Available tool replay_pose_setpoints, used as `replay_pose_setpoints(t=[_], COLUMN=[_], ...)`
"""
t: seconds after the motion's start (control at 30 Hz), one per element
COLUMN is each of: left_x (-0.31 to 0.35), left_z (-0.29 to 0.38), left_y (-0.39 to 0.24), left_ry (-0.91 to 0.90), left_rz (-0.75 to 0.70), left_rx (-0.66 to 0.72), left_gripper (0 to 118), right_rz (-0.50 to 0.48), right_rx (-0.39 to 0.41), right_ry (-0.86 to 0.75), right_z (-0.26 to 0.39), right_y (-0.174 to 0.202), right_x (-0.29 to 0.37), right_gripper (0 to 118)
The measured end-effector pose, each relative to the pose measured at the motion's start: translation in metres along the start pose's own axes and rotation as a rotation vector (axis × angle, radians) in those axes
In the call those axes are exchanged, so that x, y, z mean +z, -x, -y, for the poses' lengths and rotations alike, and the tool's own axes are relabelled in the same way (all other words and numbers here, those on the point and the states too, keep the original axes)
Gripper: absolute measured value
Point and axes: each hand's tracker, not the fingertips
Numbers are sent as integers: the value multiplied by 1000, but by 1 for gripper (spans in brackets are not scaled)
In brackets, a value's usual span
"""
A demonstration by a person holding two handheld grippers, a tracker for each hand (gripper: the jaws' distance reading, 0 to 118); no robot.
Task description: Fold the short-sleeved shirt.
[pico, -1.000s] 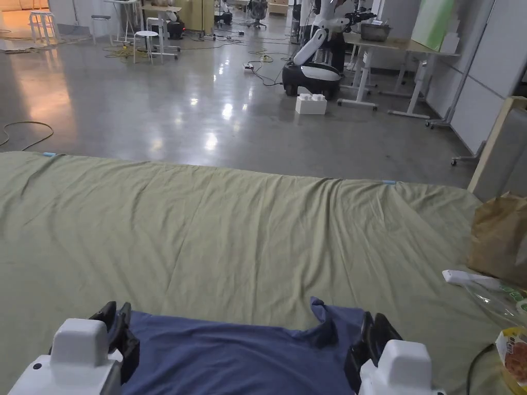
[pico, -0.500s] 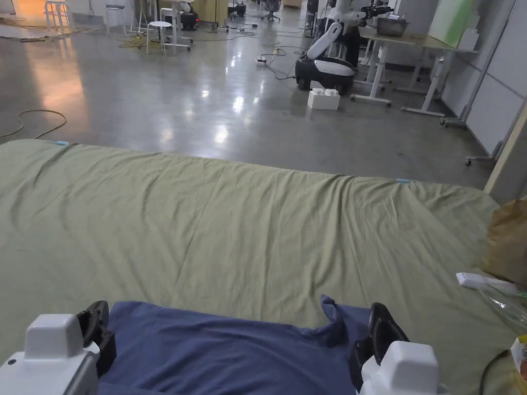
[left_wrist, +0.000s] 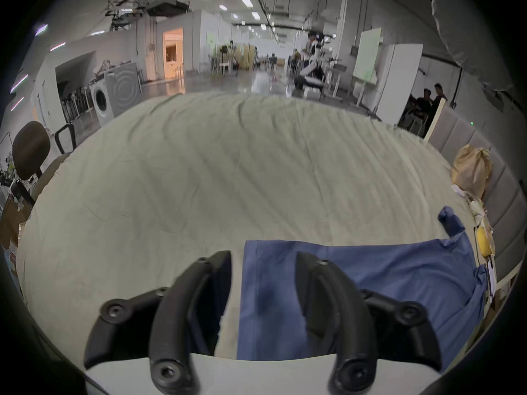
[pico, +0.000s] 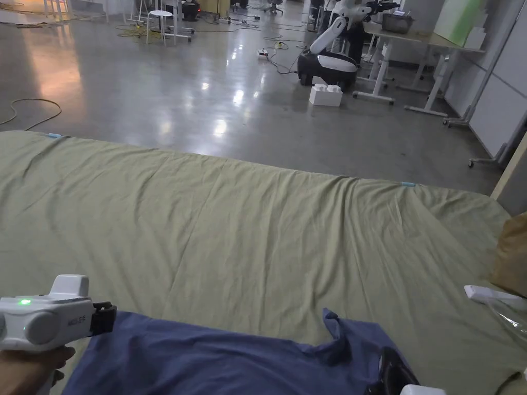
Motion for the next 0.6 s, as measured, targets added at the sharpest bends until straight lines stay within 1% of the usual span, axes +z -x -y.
replay_pose_setpoints(t=[0.1, 0.13, 0.27, 0.3, 0.37, 0.4, 0.43, 0.47, 0.53, 0.57, 0.6], left_x=[-24, -27, -53, -56, -50, -50, -47, -44, -42, -40, -39], left_z=[-11, -12, -10, -6, -4, -6, -7, -8, -9, -8, -8], left_y=[-4, -4, -9, -13, -26, -24, -28, -32, -32, -35, -39], left_ry=[43, 58, 200, 210, 159, 171, 172, 168, 143, 144, 150], left_rz=[-32, -31, -8, -34, -58, -70, -62, -55, -24, 1, -25], left_rx=[23, 29, 40, 16, -62, -78, -66, -68, -103, -109, -126], left_gripper=[70, 71, 71, 71, 71, 69, 63, 53, 7, 5, 5], right_rz=[11, 14, 31, 37, 43, 47, 51, 58, 70, 72, 75], right_rx=[10, 11, 10, 10, 6, 0, -4, -11, -32, -47, -53], right_ry=[29, 41, 81, 90, 112, 121, 142, 164, 223, 251, 294], right_z=[8, 10, 19, 21, 25, 27, 29, 31, 34, 34, 34], right_y=[-5, -7, -15, -17, -22, -25, -29, -33, -43, -49, -55], right_x=[-4, -5, -7, -8, -10, -11, -14, -19, -32, -40, -52], right_gripper=[1, 1, 1, 1, 1, 1, 1, 1, 2, 2, 5])
